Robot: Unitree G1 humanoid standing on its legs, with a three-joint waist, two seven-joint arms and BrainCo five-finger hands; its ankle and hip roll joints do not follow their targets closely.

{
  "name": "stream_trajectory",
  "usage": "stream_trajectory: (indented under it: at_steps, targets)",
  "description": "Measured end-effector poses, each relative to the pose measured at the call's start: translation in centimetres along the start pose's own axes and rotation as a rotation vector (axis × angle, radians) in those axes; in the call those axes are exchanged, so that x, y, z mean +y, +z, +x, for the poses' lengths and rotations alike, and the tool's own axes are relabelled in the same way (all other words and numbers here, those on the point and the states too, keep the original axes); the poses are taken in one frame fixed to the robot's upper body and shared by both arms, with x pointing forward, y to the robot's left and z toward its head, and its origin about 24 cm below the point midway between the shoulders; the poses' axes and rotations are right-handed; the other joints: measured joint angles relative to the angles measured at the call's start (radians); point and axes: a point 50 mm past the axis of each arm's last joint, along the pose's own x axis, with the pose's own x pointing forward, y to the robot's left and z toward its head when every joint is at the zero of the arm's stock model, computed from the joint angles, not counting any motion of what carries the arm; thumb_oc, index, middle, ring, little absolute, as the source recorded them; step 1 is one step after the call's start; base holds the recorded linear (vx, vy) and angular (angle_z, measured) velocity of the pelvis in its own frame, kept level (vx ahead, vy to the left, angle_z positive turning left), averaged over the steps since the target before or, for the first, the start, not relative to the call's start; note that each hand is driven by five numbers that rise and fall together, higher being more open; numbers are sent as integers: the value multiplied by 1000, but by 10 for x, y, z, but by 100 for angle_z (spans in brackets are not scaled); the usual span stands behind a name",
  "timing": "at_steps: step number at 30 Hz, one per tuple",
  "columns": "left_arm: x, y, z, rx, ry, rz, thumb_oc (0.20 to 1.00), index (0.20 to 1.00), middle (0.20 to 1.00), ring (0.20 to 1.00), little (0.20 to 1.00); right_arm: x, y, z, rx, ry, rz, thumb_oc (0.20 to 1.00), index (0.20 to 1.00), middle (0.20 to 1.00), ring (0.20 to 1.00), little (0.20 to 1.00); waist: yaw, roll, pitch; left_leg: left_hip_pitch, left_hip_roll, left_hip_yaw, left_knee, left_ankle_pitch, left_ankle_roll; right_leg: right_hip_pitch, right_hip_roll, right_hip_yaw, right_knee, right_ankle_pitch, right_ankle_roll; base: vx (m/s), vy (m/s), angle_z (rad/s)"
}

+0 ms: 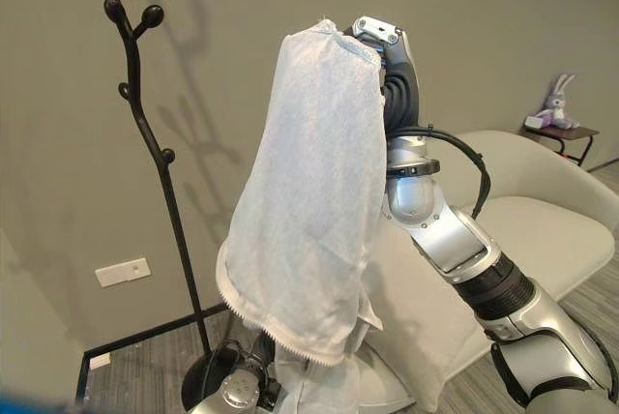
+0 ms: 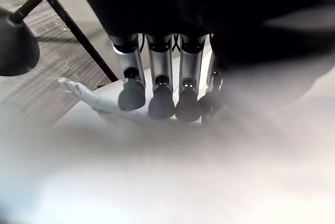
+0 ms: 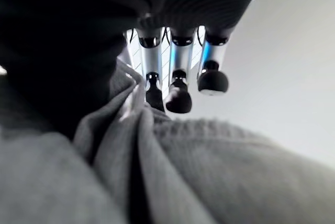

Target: Hang the clothes on the sofa on the clothes rack.

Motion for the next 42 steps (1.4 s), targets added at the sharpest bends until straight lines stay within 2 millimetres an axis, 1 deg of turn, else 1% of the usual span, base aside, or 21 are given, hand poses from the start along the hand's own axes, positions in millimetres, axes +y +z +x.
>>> stream_trajectory:
  at_steps: [1, 3, 5, 6, 8, 10, 11, 12, 15, 17, 19, 20, 21, 22, 28, 30, 31, 34, 36, 41, 42]
  targets:
    - [1, 8, -3, -39, -11, -46, 200, 200, 200, 200, 200, -2, 0, 1, -8, -6, -27, 200, 200, 200, 200, 200, 2, 4, -1, 0, -1, -4, 0, 0, 0, 1, 1, -4, 0, 0, 0, -18, 20, 9]
    - [8, 19, -4, -100, -16, -64, 200, 200, 200, 200, 200, -9, 0, 5, -21, -40, -66, 200, 200, 200, 200, 200, 19, 15, 0, -1, -2, -19, 0, 1, 2, 15, -4, -19, -9, 0, 0, -25, 28, 17]
    - [10, 29, -7, -155, -28, -96, 200, 200, 200, 200, 200, -14, -3, 11, -27, -59, -117, 200, 200, 200, 200, 200, 25, 21, 2, 0, -3, -19, 0, 1, 1, 14, -6, -18, -7, -1, 1, -8, 13, 5]
    - [20, 34, -8, -180, -13, -103, 200, 200, 200, 200, 200, -17, -6, 18, -18, -75, -150, 200, 200, 200, 200, 200, 37, 25, 2, -2, -4, -20, 0, 1, 2, 14, -8, -20, -7, -1, 1, -13, 30, 5]
    - [25, 37, -10, -199, -5, -114, 200, 200, 200, 200, 200, -19, -9, 22, -6, -89, -168, 200, 200, 200, 200, 200, 37, 25, 3, -3, -4, -22, 0, 1, 2, 13, -8, -22, -7, -1, 1, -6, 15, 2]
    - [36, 35, -12, -200, 24, -110, 200, 200, 200, 200, 200, -21, -10, 23, -3, -97, -190, 200, 200, 200, 200, 200, 44, 25, 4, -5, -5, -23, 0, 0, 2, 13, -15, -23, -9, -2, 2, -8, 35, 1]
    - [37, 35, -13, -203, 29, -117, 200, 200, 200, 200, 200, -21, -10, 23, -10, -97, -203, 200, 200, 200, 200, 200, 43, 25, 5, -5, -6, -24, 0, 0, 2, 13, -15, -24, -9, -2, 2, -14, 42, 2]
    - [45, 34, -15, -208, 57, -128, 200, 200, 200, 200, 200, -21, -10, 23, -16, -98, -218, 200, 200, 200, 200, 200, 47, 26, 6, -9, -8, -25, 0, 0, 2, 12, -18, -26, -11, -2, 2, -15, 46, 5]
    - [55, 36, -19, -229, 90, -140, 200, 200, 200, 200, 200, -27, -11, 24, -18, -114, -261, 200, 200, 200, 200, 200, 56, 28, 7, -17, -13, -36, 0, 2, 5, 12, -20, -35, -15, -2, 3, -12, 46, 10]
    - [67, 40, -23, -259, 134, -153, 200, 200, 200, 200, 200, -33, -11, 27, -18, -141, -275, 200, 200, 200, 200, 200, 60, 31, 11, -20, -25, -47, 0, 4, 9, 13, -32, -44, -17, -1, 9, -10, 44, 15]
    - [76, 40, -25, -268, 178, -165, 200, 200, 200, 200, 200, -34, -11, 27, -16, -142, -278, 200, 200, 200, 200, 200, 67, 34, 12, -21, -33, -47, 0, 4, 13, 15, -42, -43, -23, 3, 17, -5, 19, 4]
    - [78, 40, -25, -267, 187, -164, 213, 213, 213, 213, 213, -34, -11, 27, -16, -142, -278, 200, 200, 200, 200, 200, 69, 34, 13, -22, -35, -47, 0, 4, 13, 15, -44, -43, -25, 4, 19, 0, 0, 0]
    - [80, 39, -25, -266, 193, -163, 391, 391, 391, 391, 391, -34, -11, 27, -16, -143, -278, 200, 200, 200, 200, 200, 72, 33, 13, -22, -37, -47, 0, 2, 16, 14, -47, -43, -26, 4, 20, 0, 0, 0]
    - [81, 39, -25, -266, 194, -161, 1000, 1000, 1000, 1000, 1000, -34, -11, 27, -16, -142, -278, 200, 200, 200, 200, 200, 74, 31, 16, -23, -41, -47, 0, 3, 16, 14, -50, -43, -27, 4, 22, 0, 0, 0]
    - [78, 39, -25, -264, 179, -146, 1000, 1000, 1000, 1000, 1000, -32, -6, 34, -41, -135, -270, 200, 200, 200, 200, 200, 76, 29, 19, -31, -50, -47, 1, 3, 16, 9, -58, -43, -34, 7, 26, 0, 0, 0]
    - [69, 38, -22, -259, 139, -80, 1000, 1000, 1000, 1000, 1000, -31, -1, 39, -60, -132, -263, 200, 200, 200, 200, 200, 77, 25, 22, -33, -52, -47, 5, 3, 16, 7, -59, -42, -34, 8, 25, 0, 0, 0]
    - [61, 38, -19, -257, 91, -32, 1000, 1000, 1000, 1000, 1000, -30, 3, 43, -77, -139, -251, 200, 200, 200, 200, 200, 77, 18, 26, -34, -52, -47, 6, 3, 16, 6, -59, -42, -34, 9, 25, 0, 0, 0]
    - [48, 37, -17, -250, 26, 10, 1000, 1000, 1000, 1000, 1000, -29, 7, 48, -96, -147, -240, 200, 200, 200, 200, 200, 71, 8, 32, -35, -54, -46, 6, 3, 16, 4, -60, -40, -33, 9, 24, 0, 0, 0]
    - [38, 37, -17, -251, -14, 21, 1000, 1000, 1000, 1000, 1000, -23, 11, 52, -111, -153, -205, 200, 200, 200, 200, 200, 56, 7, 33, -35, -55, -45, 6, 3, 16, 3, -61, -40, -33, 11, 24, 0, 0, 0]
    - [26, 40, -13, -256, -73, 61, 1000, 1000, 1000, 1000, 1000, -19, 13, 53, -120, -142, -200, 200, 200, 200, 200, 200, 54, 7, 33, -35, -56, -44, 5, 3, 16, 3, -62, -38, -33, 11, 25, 0, 0, 0]
    - [25, 41, -11, -261, -73, 86, 1000, 1000, 1000, 1000, 1000, -14, 13, 53, -120, -124, -191, 200, 200, 200, 200, 200, 52, 7, 33, -34, -56, -43, 5, 3, 16, 2, -61, -37, -33, 9, 28, 0, 0, 0]
